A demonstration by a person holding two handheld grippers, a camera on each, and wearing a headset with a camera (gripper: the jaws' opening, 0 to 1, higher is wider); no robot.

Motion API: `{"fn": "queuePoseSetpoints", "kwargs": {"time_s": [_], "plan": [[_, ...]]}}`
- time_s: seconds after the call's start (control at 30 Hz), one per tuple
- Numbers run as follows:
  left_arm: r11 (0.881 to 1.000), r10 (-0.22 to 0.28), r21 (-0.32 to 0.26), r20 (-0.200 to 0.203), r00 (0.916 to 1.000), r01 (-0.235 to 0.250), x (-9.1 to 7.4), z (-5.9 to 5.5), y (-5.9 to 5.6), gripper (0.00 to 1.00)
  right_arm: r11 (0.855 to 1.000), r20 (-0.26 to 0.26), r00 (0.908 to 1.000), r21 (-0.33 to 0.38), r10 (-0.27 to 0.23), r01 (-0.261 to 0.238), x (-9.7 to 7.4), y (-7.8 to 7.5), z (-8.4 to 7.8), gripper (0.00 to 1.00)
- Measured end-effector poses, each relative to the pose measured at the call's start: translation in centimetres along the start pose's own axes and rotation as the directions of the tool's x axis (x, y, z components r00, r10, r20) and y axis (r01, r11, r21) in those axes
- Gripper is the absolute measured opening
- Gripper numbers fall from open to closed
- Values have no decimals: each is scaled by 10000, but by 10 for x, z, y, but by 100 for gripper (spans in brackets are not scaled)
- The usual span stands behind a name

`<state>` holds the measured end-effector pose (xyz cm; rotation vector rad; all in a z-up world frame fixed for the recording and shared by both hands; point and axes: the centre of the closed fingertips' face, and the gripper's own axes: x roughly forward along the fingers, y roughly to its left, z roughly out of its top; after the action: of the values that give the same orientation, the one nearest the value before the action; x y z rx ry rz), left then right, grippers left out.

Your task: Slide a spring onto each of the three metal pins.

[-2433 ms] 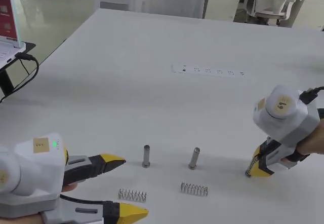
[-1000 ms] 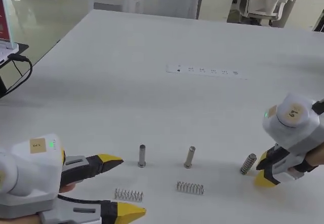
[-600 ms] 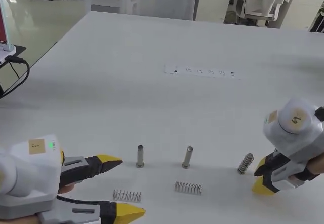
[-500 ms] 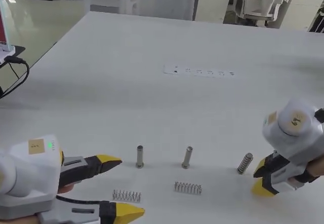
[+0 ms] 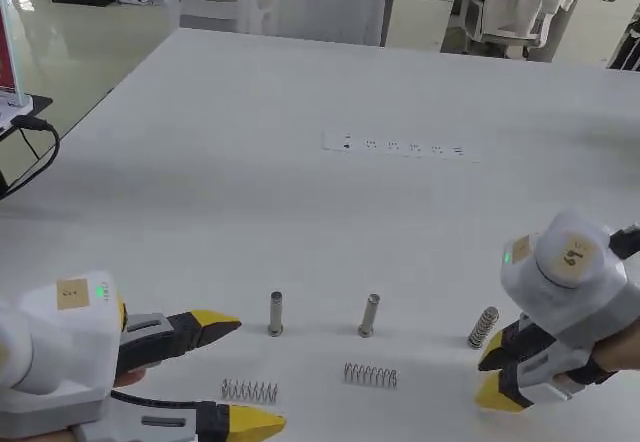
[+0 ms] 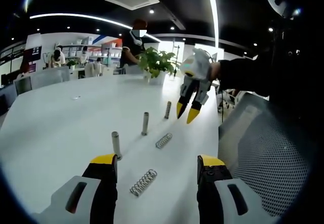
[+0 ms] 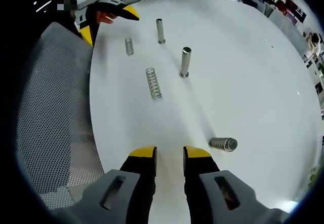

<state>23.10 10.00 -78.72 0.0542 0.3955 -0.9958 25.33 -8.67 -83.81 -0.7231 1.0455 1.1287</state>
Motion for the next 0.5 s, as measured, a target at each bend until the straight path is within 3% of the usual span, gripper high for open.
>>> {"fn": "queuePoseSetpoints", "kwargs": {"time_s": [0.5], "plan": [[10000, -13, 21, -17, 10000, 13, -1, 0, -3, 58, 9947, 204, 9996, -1012, 213, -191, 9, 11, 37, 19]]}}
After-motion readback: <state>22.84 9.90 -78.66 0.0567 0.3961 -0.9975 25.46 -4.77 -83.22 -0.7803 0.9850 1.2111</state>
